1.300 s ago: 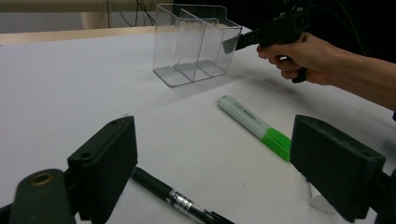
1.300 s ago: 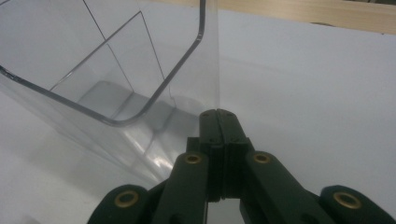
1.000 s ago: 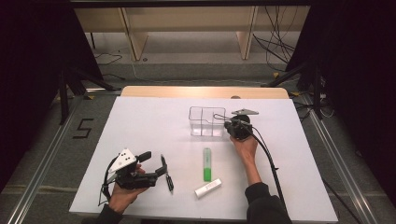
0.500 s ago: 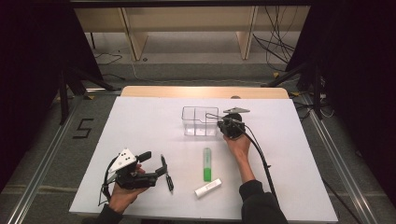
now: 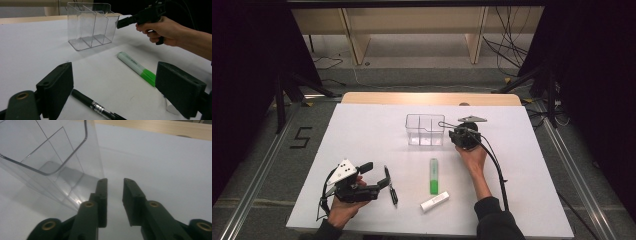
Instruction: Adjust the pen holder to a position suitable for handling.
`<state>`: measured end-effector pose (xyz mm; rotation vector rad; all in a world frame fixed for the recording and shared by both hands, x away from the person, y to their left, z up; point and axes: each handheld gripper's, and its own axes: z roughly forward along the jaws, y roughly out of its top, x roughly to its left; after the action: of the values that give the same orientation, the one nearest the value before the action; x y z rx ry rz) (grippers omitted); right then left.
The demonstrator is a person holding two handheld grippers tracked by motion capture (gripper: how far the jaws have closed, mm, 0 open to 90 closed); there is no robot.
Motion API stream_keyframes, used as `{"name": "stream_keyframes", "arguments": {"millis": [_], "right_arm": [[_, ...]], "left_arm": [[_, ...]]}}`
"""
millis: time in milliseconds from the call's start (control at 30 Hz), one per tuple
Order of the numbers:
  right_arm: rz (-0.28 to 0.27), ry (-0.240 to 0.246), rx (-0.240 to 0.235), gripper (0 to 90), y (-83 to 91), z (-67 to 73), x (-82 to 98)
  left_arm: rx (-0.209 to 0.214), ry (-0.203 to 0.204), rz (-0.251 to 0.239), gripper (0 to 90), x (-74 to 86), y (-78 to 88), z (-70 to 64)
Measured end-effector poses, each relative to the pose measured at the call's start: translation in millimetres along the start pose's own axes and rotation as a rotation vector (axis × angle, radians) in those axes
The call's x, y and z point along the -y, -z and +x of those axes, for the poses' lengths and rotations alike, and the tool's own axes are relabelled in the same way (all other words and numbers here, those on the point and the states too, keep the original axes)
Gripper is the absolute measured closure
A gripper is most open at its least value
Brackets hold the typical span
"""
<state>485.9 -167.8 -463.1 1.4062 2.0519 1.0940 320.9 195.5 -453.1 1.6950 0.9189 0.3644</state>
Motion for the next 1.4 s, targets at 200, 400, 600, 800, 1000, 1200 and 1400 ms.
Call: {"name": "stream_keyframes", "arguments": {"millis": [200,400,600,800,1000,1200,1400], "right_arm": [[-0.037,-0.007,0.005,55.7,25.8,-4.0,3.3],[-0.056,0.013,-0.021,48.7,44.8,0.4,7.4],[-0.064,0.029,-0.047,41.4,59.9,3.8,17.5],[-0.1,0.011,-0.084,40.6,76.3,1.2,26.4],[-0.131,0.002,-0.125,39.5,92.3,8.0,35.3],[-0.125,0.032,-0.153,37.4,100.4,25.8,40.0],[-0.1,0.055,-0.184,34.9,103.5,44.1,43.9]], "left_arm": [[-0.003,-0.001,0.004,14.5,0.2,-1.2,-0.4],[-0.005,0.0,0.006,14.5,0.6,-1.7,-0.7],[-0.005,0.003,0.01,14.5,0.9,-1.7,-0.5],[-0.007,0.006,0.017,14.5,0.9,-2.2,-0.4],[-0.021,0.017,0.021,14.5,1.2,-2.0,1.6],[-0.051,0.035,0.028,14.5,1.1,-2.1,4.1],[-0.068,0.051,0.025,14.5,0.7,-1.0,7.1]]}}
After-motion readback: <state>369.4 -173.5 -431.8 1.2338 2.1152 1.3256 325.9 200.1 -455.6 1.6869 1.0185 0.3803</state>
